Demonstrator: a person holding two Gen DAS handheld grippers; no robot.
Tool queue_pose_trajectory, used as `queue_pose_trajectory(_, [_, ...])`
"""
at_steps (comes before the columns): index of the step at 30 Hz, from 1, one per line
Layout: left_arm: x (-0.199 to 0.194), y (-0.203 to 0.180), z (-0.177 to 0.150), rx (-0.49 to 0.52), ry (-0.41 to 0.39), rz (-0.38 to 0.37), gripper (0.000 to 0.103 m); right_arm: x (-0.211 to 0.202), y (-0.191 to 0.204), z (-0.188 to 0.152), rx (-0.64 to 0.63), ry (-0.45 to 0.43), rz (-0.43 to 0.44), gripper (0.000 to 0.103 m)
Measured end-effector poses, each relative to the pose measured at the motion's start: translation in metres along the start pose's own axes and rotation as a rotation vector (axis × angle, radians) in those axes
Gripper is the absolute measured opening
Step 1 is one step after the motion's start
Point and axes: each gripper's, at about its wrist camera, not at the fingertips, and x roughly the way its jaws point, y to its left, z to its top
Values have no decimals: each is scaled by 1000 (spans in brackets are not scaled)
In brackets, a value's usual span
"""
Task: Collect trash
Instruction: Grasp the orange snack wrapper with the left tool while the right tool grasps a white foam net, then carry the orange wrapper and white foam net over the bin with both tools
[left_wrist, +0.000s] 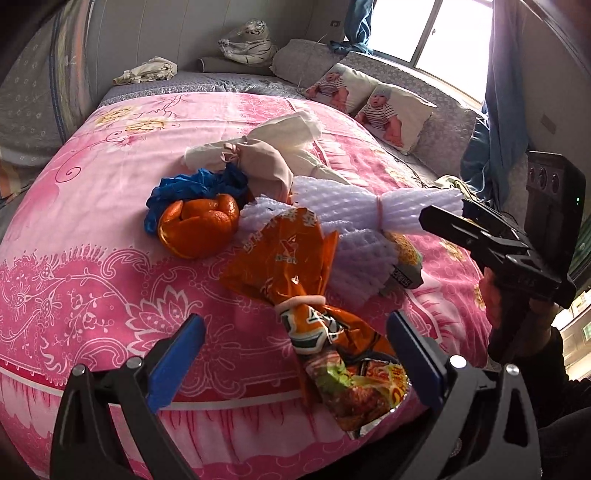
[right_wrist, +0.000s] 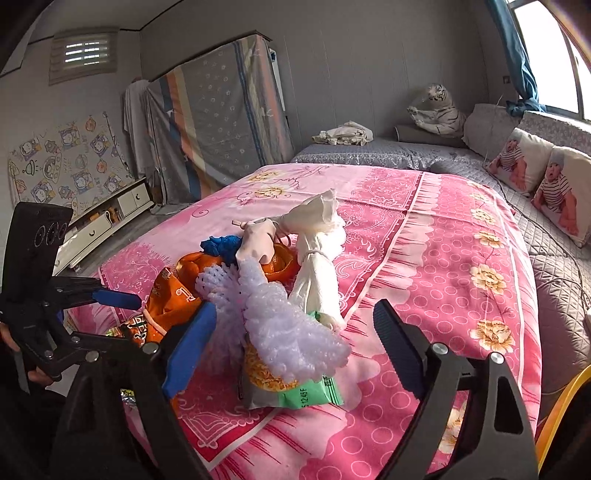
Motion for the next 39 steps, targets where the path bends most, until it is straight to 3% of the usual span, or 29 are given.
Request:
queue_pose_trajectory(4, [9,-2,2,-4,5,-5,94,9,-5,-1,27,33,20,71])
queue_pose_trajectory(6, [15,-1,3,-8,17,-4,88,12,-9,-1,60,42,45,64])
queue_pose_trajectory(8, [22,1,4,-24,40,-23,72,14,-12,-2,75,50,46,54])
queue_pose_trajectory(12, [29,-1,3,-26,61,-53,52,14,-11,-4,72,59,43,45])
queue_pose_trajectory(14, [29,-3,3,-32,64,-77,39,12,-8,-4,61,53,35,34])
queue_pose_trajectory(19, [23,0,1,-47,50,-101,37,3,-5,-2,60,37,40,29])
queue_pose_trajectory(27, [-4,10,1,-67,-26,-141,37,-19,-11,5,107,-19,44,28])
queue_pose_trajectory(39, [-38,6,13,-26,-127,-90,37,-65,-25,14,173,-130,-2,28])
